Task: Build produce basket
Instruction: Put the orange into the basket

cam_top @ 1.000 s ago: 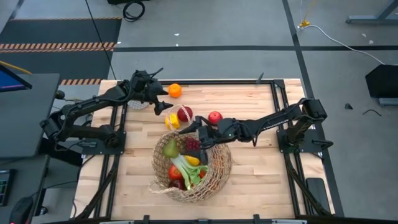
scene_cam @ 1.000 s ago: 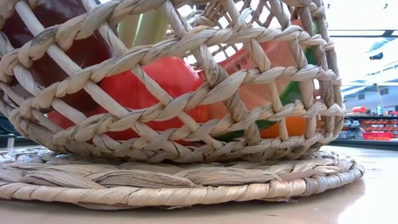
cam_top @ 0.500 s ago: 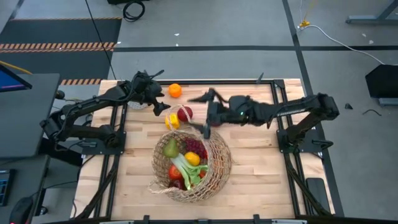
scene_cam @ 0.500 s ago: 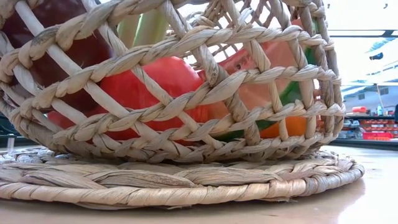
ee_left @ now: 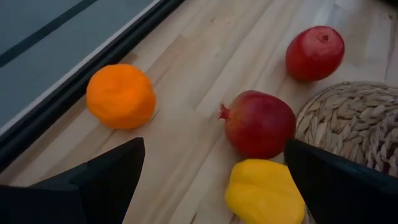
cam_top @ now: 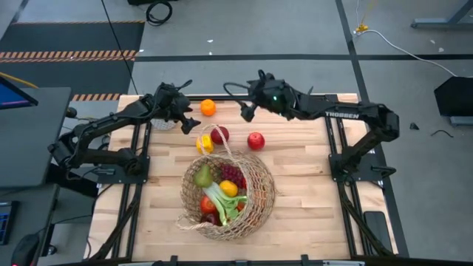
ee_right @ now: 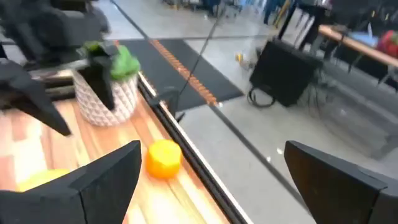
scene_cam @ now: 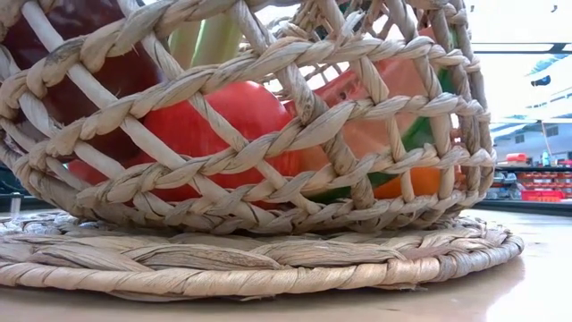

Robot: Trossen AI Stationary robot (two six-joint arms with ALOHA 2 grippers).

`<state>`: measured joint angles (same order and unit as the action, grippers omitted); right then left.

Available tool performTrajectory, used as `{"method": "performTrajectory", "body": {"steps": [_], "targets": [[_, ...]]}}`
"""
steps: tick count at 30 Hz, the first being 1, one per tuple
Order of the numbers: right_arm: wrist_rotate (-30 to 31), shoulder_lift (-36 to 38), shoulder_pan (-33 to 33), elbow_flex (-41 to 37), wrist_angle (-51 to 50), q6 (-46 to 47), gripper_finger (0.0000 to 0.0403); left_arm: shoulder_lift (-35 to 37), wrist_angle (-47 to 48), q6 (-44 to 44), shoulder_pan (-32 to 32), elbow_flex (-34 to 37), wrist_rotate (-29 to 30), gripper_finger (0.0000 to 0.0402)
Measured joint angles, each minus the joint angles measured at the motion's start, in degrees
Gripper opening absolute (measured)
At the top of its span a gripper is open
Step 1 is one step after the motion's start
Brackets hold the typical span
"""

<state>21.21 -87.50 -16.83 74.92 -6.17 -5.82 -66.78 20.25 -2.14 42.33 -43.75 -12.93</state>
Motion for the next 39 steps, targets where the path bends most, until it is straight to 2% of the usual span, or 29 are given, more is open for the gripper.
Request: {"method": "performTrajectory", "body": {"steps": [6, 13, 16, 21, 26, 29, 34, 39], "targets": [[-7.4, -1.7, -4.7, -1.7, -5.3, 3.3, 0.0398, 0.0, 0.3, 0.0, -0.1, 0.0, 0.3, 0.0393], [-7.8, -1.4, -7.8, -7.3, -5.6, 5.2, 0.0398, 0.0, -0.2, 1.5, 0.4, 0.0, 4.7, 0.0393], [-7.8, -1.4, -8.6, -9.4, -3.8, 5.6, 0.0396, 0.0, -3.0, 1.5, 1.6, 0.0, 3.7, 0.0393], [-8.0, -1.5, -10.4, -13.9, 4.3, 4.6, 0.0386, -1.7, -5.2, 1.5, 5.0, -0.8, -1.8, 0.0393], [-8.0, -1.5, -13.0, -16.2, 8.0, 4.3, 0.0375, -8.5, -5.2, 1.3, 6.9, -5.1, -2.3, 0.0393], [-8.0, -1.5, -14.3, -17.6, 9.7, 4.2, 0.0370, -14.0, -3.1, -1.2, 7.0, -10.2, -2.3, 0.0393], [-8.0, -1.5, -16.6, -19.7, 14.1, 0.4, 0.0366, -23.2, 6.6, -6.1, 7.0, -20.2, -1.4, 0.0393], [-8.1, -1.5, -19.4, -19.7, 15.1, -3.0, 0.0366, -29.7, 14.8, -12.0, 7.8, -27.2, 3.7, 0.0393]]}}
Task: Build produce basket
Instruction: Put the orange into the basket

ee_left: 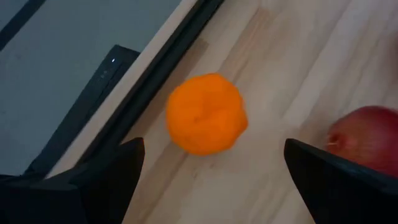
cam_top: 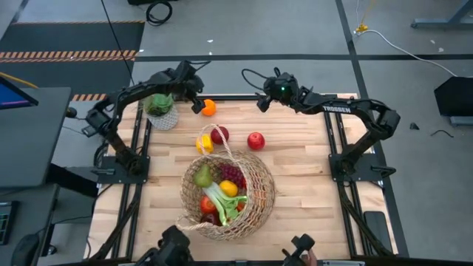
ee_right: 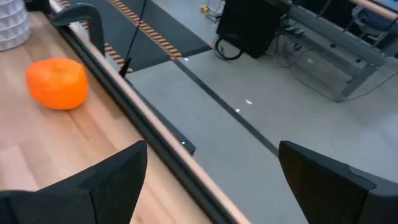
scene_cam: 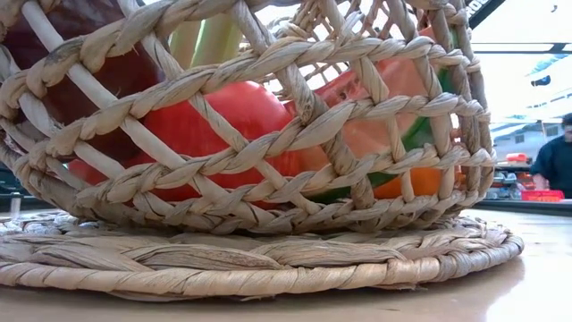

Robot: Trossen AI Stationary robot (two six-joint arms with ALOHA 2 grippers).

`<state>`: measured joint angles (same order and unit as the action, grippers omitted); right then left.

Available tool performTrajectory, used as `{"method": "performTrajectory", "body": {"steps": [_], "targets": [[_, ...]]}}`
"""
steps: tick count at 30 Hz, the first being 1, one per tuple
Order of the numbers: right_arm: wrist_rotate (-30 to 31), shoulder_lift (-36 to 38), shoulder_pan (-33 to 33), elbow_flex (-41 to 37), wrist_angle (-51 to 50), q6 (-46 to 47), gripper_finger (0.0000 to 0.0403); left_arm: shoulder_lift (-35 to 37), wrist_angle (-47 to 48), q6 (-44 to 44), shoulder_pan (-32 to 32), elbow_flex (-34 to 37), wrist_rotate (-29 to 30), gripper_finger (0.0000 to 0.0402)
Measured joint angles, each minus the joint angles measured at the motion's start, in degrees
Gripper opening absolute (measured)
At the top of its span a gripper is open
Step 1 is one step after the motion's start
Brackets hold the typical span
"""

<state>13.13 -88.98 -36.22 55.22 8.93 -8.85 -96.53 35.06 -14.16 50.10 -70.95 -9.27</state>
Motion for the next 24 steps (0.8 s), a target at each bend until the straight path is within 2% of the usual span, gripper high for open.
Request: {"method": "performTrajectory", "body": {"steps": [5, 14, 20, 24], "targets": [[-2.8, 0.0, -2.7, 0.0, 0.9, -1.4, 0.0366, -4.7, 0.9, -5.1, 0.6, -2.6, -0.4, 0.0393], [-7.3, 0.0, -4.8, 0.0, -0.8, -0.8, 0.0366, -10.1, 1.5, -16.9, 0.6, -2.7, -2.9, 0.0393], [-7.3, 0.0, -4.8, 0.0, -1.3, -0.8, 0.0365, -11.5, -2.3, -20.0, 0.6, -2.7, 1.9, 0.0393], [-7.3, 0.0, -4.8, 0.0, -1.3, -0.7, 0.0365, -11.5, -4.3, -20.0, 0.6, -2.7, 2.5, 0.0393]]}}
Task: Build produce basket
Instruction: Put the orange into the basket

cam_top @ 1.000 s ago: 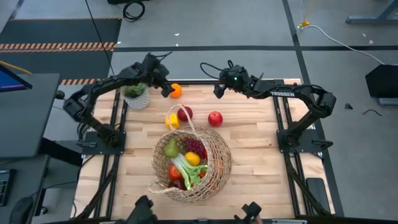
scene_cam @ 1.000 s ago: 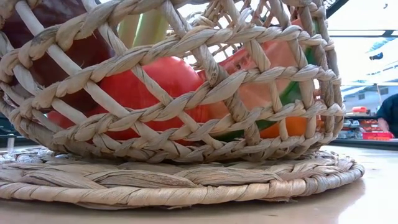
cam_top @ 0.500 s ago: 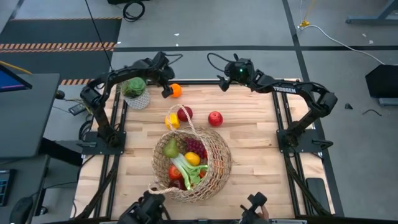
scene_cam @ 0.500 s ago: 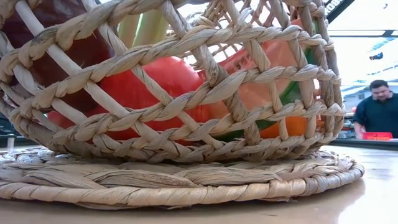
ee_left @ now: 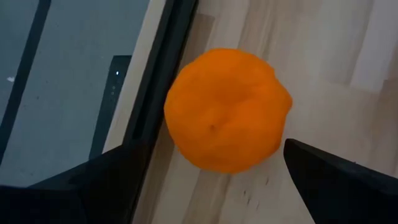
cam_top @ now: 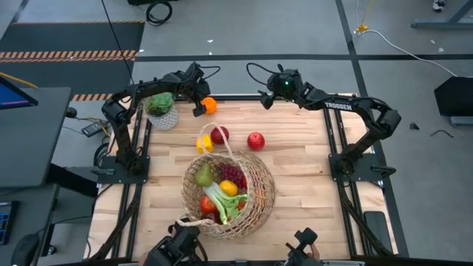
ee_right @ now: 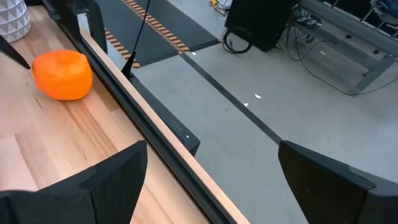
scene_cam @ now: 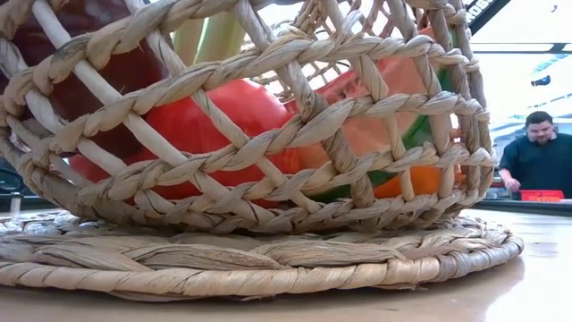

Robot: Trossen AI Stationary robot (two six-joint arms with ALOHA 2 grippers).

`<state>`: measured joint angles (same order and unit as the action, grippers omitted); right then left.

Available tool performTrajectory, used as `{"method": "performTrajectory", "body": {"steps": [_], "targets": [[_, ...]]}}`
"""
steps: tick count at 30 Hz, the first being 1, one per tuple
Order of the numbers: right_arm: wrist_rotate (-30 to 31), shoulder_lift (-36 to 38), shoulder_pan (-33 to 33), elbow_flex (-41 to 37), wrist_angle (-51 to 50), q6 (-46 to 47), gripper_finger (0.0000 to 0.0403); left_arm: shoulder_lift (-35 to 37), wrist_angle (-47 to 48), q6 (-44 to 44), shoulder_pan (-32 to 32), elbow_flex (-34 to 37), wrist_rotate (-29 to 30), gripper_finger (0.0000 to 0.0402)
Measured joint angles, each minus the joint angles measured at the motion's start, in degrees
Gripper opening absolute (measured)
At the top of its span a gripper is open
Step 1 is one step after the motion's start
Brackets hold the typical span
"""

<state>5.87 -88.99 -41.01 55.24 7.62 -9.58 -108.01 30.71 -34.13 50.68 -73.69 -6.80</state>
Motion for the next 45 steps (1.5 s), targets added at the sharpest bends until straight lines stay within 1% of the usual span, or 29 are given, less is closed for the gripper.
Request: {"method": "performTrajectory", "body": {"steps": [7, 19, 27, 32, 40, 45], "targets": [[0.0, 0.0, 0.0, 0.0, 0.0, 0.0, 0.0365, 0.0, 0.4, 0.5, -0.1, 0.0, -0.1, 0.0393], [0.0, 0.0, 0.0, 0.0, 0.0, 0.0, 0.0365, 0.0, -1.7, 1.0, -0.1, 0.0, -4.7, 0.0393], [-0.2, 0.0, 0.0, 0.0, 0.0, 0.4, 0.0365, -0.8, -2.8, 4.6, 0.0, 0.0, -7.0, 0.0393], [-0.2, 0.0, 0.0, 0.0, 0.0, 0.4, 0.0365, -1.2, -2.9, 5.7, 0.0, 0.1, -6.9, 0.0393], [-0.2, 0.0, 0.0, 0.0, 0.0, 0.4, 0.0365, -1.2, -2.9, 10.9, -0.2, 0.1, -6.6, 0.0393], [-1.4, 0.0, 0.0, 0.0, 0.0, 0.4, 0.0365, -1.2, -3.8, 14.2, -1.1, 0.1, -4.4, 0.0393]]}}
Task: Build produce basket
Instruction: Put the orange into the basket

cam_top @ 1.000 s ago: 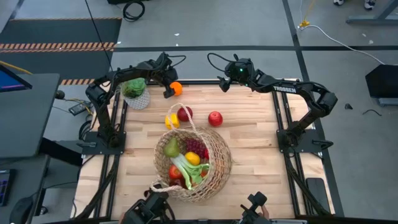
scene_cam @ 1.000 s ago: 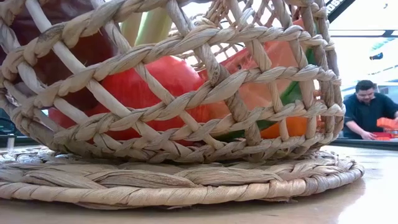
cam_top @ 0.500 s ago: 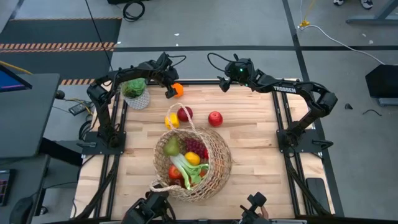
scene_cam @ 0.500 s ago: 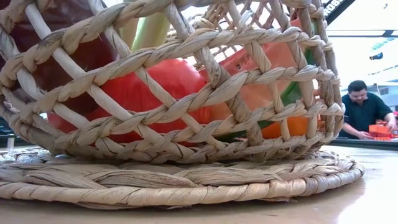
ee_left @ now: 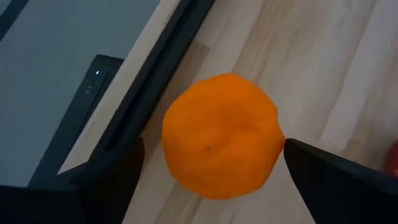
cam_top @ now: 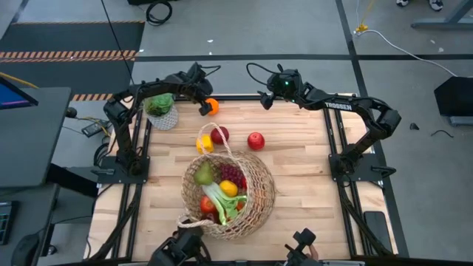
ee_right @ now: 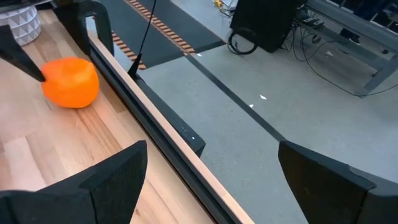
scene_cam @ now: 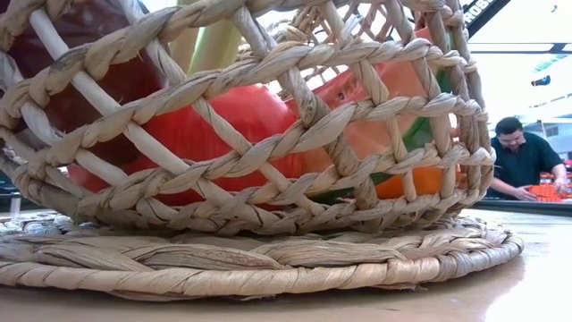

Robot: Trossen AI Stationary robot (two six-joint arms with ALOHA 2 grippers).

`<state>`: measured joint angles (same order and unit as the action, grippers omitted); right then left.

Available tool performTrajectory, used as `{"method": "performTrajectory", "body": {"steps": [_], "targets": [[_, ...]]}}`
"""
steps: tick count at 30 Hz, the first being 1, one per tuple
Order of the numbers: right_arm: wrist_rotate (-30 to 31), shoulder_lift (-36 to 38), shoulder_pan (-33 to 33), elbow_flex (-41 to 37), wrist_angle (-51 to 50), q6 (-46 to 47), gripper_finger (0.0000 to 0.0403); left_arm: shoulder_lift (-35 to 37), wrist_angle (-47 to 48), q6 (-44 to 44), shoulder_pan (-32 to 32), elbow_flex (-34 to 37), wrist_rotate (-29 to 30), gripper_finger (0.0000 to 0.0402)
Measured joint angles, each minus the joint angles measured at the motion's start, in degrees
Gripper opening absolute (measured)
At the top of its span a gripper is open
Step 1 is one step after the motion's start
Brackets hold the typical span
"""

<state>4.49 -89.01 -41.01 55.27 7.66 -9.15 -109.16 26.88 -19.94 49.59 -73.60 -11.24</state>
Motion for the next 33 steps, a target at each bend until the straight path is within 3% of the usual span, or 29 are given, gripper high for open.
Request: {"method": "performTrajectory", "body": {"steps": [12, 23, 33], "targets": [[-0.1, 0.0, 0.0, 0.0, 0.0, 0.4, 0.0365, 0.0, 0.8, 4.5, -1.6, 0.0, 1.2, 0.0393], [-0.2, 0.0, 0.2, 0.0, 0.0, 0.4, 0.0365, -0.7, -3.0, 9.3, -3.3, 0.0, 7.6, 0.0392], [-0.2, 0.0, 0.2, 0.0, 0.0, 0.4, 0.0365, -1.0, -2.7, 10.5, -3.7, -0.1, 11.4, 0.0335]]}}
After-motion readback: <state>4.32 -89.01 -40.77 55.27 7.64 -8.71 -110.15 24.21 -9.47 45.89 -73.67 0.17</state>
